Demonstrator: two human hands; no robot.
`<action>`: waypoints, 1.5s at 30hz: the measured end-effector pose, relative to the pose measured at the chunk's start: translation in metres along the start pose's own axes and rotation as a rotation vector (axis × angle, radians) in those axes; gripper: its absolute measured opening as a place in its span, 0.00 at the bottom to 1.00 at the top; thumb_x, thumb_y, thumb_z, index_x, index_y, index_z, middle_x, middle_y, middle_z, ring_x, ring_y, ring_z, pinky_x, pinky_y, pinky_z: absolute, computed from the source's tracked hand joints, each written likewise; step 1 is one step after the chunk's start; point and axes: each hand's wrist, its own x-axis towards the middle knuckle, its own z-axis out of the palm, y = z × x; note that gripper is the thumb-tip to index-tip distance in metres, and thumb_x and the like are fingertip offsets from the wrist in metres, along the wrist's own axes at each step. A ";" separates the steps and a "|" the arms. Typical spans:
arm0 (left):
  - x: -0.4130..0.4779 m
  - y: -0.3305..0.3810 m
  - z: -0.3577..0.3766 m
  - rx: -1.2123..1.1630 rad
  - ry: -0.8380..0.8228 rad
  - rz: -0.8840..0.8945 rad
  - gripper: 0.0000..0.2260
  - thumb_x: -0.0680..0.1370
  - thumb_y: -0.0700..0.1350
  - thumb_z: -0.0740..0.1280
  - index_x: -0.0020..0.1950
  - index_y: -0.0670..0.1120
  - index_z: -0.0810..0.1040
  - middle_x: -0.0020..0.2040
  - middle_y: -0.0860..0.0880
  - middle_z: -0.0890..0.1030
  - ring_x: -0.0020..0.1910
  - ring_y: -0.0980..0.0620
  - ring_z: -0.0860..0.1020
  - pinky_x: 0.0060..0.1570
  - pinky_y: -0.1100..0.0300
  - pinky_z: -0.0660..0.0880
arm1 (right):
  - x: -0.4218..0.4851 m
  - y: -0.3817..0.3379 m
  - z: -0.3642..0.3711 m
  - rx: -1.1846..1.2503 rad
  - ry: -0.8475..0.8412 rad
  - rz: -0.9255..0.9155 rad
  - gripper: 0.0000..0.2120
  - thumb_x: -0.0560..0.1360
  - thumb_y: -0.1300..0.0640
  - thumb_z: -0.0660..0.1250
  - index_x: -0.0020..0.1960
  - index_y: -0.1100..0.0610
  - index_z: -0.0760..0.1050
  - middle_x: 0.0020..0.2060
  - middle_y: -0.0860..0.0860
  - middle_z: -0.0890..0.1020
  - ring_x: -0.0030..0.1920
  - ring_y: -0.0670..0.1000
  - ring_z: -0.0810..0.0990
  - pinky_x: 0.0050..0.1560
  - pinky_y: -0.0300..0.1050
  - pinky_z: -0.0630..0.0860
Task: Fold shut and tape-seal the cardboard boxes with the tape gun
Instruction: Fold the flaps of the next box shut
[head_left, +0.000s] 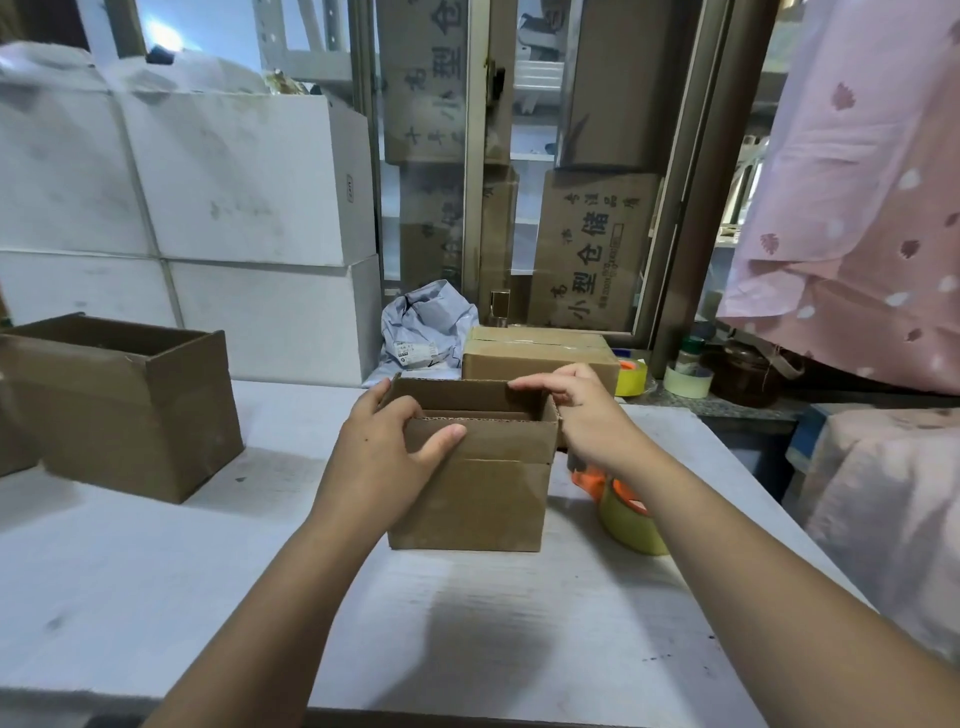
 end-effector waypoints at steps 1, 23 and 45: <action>0.000 0.001 0.000 0.014 0.000 0.012 0.15 0.73 0.60 0.66 0.47 0.49 0.77 0.76 0.49 0.61 0.73 0.52 0.61 0.67 0.59 0.61 | -0.002 0.001 0.000 0.019 0.016 -0.017 0.27 0.74 0.75 0.55 0.55 0.46 0.79 0.46 0.44 0.66 0.52 0.48 0.70 0.36 0.27 0.72; -0.001 -0.003 -0.002 0.098 -0.032 0.109 0.18 0.74 0.61 0.65 0.44 0.46 0.79 0.75 0.51 0.62 0.70 0.50 0.66 0.64 0.58 0.65 | 0.029 -0.042 -0.008 -0.242 -0.245 -0.123 0.11 0.76 0.67 0.60 0.48 0.54 0.77 0.44 0.47 0.79 0.48 0.46 0.76 0.50 0.41 0.73; 0.007 0.001 -0.021 0.173 -0.288 0.208 0.13 0.76 0.60 0.63 0.51 0.55 0.65 0.37 0.57 0.71 0.38 0.59 0.70 0.32 0.64 0.62 | 0.022 -0.011 0.014 0.083 0.618 -0.030 0.06 0.76 0.59 0.61 0.46 0.48 0.74 0.42 0.48 0.72 0.47 0.51 0.73 0.50 0.49 0.72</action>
